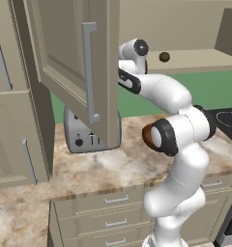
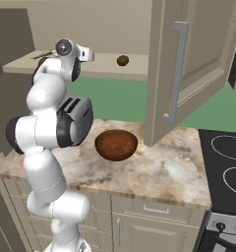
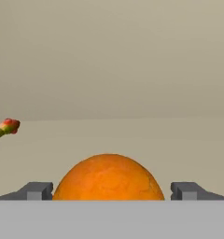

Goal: Open the cabinet. Pick the orange and kiwi from the cabinet and place them into the bowl. Then close the cabinet.

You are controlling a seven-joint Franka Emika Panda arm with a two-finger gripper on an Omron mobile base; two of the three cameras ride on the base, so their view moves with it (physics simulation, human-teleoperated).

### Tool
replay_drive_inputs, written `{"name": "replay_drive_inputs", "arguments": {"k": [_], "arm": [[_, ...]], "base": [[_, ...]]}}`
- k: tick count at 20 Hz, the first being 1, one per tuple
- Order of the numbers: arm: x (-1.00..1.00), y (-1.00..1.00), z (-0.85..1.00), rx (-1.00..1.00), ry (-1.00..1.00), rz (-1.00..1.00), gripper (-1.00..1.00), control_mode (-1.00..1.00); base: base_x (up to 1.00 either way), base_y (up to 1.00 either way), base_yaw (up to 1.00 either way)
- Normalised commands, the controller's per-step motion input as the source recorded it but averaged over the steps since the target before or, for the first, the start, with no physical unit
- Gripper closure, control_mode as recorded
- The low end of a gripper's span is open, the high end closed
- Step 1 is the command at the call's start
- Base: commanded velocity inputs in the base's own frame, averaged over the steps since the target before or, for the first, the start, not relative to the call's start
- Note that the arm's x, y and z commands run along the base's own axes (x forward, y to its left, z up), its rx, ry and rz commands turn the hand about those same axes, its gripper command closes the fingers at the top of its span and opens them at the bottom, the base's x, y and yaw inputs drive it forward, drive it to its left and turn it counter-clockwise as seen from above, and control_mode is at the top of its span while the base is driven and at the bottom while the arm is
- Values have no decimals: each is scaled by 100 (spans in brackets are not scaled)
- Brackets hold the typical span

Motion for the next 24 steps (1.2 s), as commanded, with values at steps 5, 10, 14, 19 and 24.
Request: {"name": "replay_drive_inputs", "arguments": {"k": [5, 10, 14, 19, 24], "arm": [[26, 13, -12, -3, 0, 0, -100, -100], [23, 21, -17, -5, 0, 0, -100, -100], [13, 24, -18, -5, 0, 0, 100, -100], [0, 0, 0, 0, 0, 0, 100, -100], [-7, 0, 0, 0, 0, 0, 100, -100]], "base": [[0, 0, 0], [0, 0, 0], [0, 0, 0], [0, 0, 0], [0, 0, 0]]}}
